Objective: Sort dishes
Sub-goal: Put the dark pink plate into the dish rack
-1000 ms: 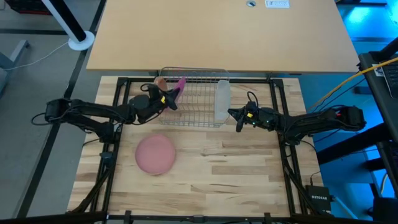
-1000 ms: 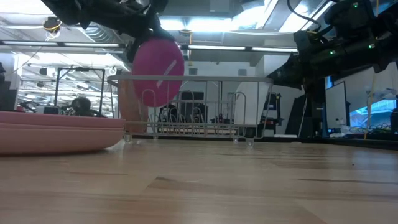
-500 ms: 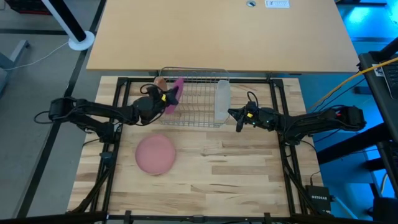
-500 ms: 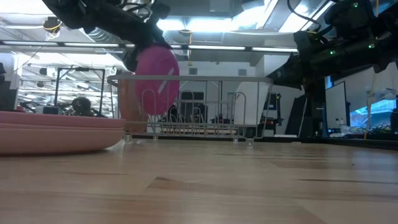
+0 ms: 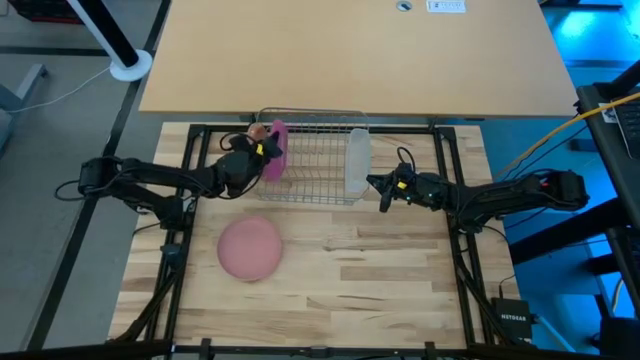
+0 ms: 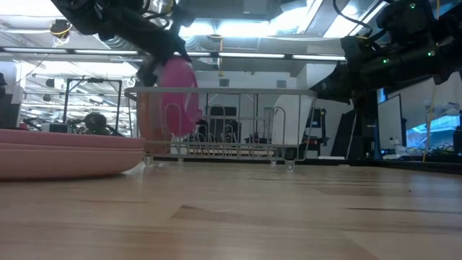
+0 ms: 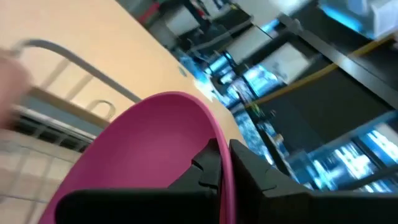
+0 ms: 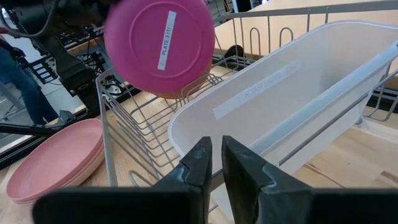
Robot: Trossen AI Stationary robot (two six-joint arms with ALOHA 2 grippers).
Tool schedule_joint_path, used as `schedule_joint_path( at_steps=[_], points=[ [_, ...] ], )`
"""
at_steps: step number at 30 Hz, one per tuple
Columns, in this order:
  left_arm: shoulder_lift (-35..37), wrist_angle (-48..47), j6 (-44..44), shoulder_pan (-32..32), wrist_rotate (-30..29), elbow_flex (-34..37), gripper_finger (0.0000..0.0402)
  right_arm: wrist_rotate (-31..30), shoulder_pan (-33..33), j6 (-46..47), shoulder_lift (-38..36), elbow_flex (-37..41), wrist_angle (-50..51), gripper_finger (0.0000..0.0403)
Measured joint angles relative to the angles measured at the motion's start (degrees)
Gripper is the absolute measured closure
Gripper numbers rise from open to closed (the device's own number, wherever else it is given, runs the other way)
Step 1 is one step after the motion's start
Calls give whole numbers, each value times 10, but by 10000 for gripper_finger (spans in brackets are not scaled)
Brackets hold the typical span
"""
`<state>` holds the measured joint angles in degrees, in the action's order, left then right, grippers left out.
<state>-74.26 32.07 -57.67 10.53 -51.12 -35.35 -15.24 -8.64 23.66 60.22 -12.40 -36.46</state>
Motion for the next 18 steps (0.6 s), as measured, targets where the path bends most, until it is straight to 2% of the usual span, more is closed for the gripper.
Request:
schedule_joint_path(
  at_steps=[5,12,14,18],
  points=[
    [0,-7,15,6,-1,0,388,4,0,0,0,0,1,358],
    [-1,-6,94,5,8,1,383,5,0,0,0,0,1,358],
    [-1,-7,117,6,13,1,370,5,0,0,0,0,1,358],
    [-3,-18,135,5,20,3,319,5,0,0,0,0,1,358]
  ],
)
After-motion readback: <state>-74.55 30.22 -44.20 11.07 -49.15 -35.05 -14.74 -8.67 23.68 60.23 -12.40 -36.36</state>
